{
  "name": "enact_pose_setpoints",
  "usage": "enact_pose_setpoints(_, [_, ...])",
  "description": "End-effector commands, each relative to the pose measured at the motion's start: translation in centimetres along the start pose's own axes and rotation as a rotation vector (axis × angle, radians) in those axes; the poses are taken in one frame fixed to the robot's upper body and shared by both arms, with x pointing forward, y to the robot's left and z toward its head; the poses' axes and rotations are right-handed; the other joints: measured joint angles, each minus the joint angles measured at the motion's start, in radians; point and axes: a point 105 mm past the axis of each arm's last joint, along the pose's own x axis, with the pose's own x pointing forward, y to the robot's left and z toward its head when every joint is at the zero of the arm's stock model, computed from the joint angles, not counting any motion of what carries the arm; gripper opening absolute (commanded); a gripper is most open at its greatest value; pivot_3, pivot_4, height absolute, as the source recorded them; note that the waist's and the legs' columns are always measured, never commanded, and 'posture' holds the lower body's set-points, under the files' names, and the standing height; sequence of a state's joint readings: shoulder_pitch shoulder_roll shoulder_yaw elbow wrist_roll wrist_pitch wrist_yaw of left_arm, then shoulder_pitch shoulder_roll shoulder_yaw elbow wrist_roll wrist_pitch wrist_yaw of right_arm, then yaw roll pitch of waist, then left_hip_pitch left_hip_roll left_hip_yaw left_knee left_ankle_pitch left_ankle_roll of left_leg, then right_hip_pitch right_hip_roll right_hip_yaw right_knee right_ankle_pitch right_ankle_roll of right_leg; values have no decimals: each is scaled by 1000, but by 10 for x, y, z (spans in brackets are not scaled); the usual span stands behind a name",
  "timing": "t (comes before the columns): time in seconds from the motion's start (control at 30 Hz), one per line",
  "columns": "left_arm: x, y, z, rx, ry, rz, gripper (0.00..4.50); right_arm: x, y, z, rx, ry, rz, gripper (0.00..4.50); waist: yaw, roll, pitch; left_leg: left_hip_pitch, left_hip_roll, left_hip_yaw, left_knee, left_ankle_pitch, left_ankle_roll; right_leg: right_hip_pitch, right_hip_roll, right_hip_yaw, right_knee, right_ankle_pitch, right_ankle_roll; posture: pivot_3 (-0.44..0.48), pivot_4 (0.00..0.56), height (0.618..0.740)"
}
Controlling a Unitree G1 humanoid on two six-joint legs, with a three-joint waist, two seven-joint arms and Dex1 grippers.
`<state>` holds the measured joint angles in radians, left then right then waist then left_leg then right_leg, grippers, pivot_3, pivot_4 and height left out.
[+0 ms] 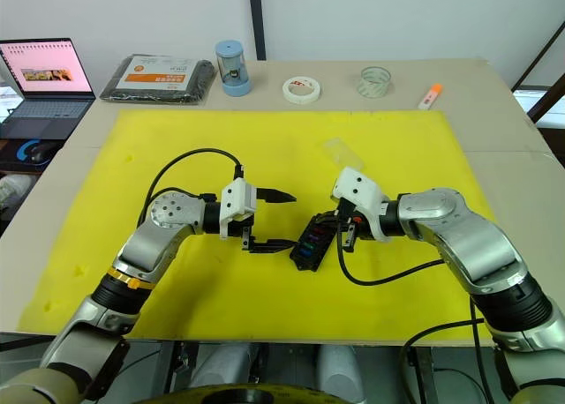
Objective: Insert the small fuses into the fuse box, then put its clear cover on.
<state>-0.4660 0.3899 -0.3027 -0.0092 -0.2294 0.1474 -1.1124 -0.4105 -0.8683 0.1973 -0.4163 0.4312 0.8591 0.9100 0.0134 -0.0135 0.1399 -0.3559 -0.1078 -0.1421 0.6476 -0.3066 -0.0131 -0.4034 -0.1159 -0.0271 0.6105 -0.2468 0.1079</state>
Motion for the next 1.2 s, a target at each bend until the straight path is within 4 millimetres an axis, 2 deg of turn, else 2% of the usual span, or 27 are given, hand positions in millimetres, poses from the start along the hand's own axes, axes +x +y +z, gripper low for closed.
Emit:
enact_pose_setpoints(0.03, [0,2,9,38,-19,-4,4500,5,4,-19,65,67,16,53,0,0,0,0,0,0,0,0,0,0,0,0,0,0,0,0,150,740])
enact_pose_setpoints(0.17, [-1,2,9,39,-15,-8,4500,5,1,-20,65,64,-6,53,0,0,0,0,0,0,0,0,0,0,0,0,0,0,0,0,150,740])
enact_pose_setpoints(0.3, [-4,3,12,60,-26,-6,4500,2,-1,-5,44,0,-19,53,0,0,-1,0,0,0,0,0,0,0,0,0,0,0,0,0,150,740])
enact_pose_setpoints(0.43, [-31,5,28,111,-21,-12,4500,-20,-7,38,-58,-215,-66,53,-3,0,0,-1,0,0,0,0,0,-1,0,0,0,0,0,0,150,740])
enact_pose_setpoints(0.53, [-55,18,32,125,19,38,4500,-41,-18,56,-131,-299,-159,53,-1,1,1,-1,1,0,0,0,0,-2,1,1,1,0,0,0,150,740])
enact_pose_setpoints(0.63, [-79,34,31,104,76,95,4500,-61,-31,58,-204,-315,-268,652,1,1,1,-1,0,0,0,0,0,-1,2,0,1,0,0,0,150,740])
enact_pose_setpoints(0.7, [-97,44,31,69,85,147,4500,-72,-33,54,-226,-317,-306,1264,2,1,1,-1,0,0,0,0,0,-1,2,0,0,0,0,0,150,740])
enact_pose_setpoints(0.8, [-127,58,25,14,117,239,4500,-86,-33,38,-273,-282,-355,2429,1,1,1,-1,0,0,0,0,1,-1,2,0,0,0,0,0,150,740])
enact_pose_setpoints(0.9, [-145,64,16,-13,147,296,4500,-93,-30,24,-273,-267,-379,3490,-3,1,1,-1,0,0,-1,0,1,-2,3,0,0,0,0,0,150,740])
enact_pose_setpoints(0.97, [-165,68,6,-26,197,354,4500,-101,-29,9,-253,-246,-414,4282,-3,2,1,0,0,1,0,0,0,-1,2,1,1,0,0,0,150,740])
enact_pose_setpoints(1.0, [-175,70,0,-18,234,379,4500,-105,-29,4,-243,-237,-433,4447,-3,2,1,0,0,1,0,0,0,-1,2,0,1,0,0,0,150,740])
enact_pose_setpoints(1.07, [-191,73,-5,-11,264,435,4500,-113,-29,-4,-232,-228,-470,4447,-4,2,1,0,1,0,-1,0,0,-1,2,1,1,0,0,0,150,740])
enact_pose_setpoints(1.2, [-201,76,-4,5,255,491,4500,-114,-25,-6,-215,-244,-478,4447,-1,2,1,0,0,0,0,0,0,-1,2,1,1,0,0,0,150,740])
